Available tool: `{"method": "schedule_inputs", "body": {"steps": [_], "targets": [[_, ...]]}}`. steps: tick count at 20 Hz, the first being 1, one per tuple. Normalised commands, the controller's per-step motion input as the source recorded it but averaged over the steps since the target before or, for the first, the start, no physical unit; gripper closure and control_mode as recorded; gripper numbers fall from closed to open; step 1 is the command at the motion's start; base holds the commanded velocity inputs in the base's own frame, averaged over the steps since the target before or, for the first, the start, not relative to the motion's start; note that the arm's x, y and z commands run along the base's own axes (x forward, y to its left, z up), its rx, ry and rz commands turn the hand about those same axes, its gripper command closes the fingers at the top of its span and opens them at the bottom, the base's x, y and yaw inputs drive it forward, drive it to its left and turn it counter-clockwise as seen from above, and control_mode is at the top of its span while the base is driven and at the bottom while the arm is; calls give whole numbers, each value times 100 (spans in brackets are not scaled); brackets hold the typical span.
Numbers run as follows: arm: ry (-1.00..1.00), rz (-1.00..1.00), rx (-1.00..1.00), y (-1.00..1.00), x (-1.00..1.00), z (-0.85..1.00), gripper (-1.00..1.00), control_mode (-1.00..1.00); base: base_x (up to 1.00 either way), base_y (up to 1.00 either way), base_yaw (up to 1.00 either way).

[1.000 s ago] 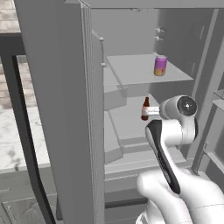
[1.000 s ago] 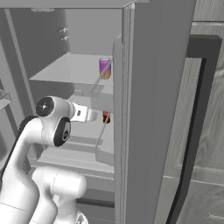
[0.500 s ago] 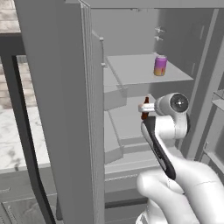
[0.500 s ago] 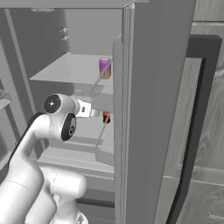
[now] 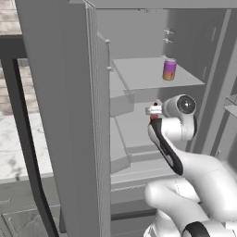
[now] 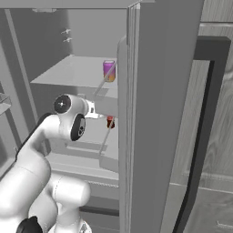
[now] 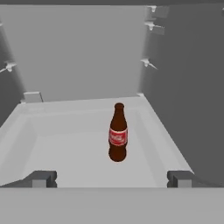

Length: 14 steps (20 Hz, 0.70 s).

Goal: Open the fridge, grab two sodas, and place both sodas inside the bowl with ice on the dining counter.

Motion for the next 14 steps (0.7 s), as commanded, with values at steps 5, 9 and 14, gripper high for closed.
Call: {"method": "schedule_inputs", "body": {"steps": [5,9,14], "targets": [[0,0,0,-7,23,-12,-100,-100,0,0,0],[0,0,0,-5,14,-16,-100,-100,0,0,0],[0,0,0,-4,12,-18,-100,-100,0,0,0]]}}
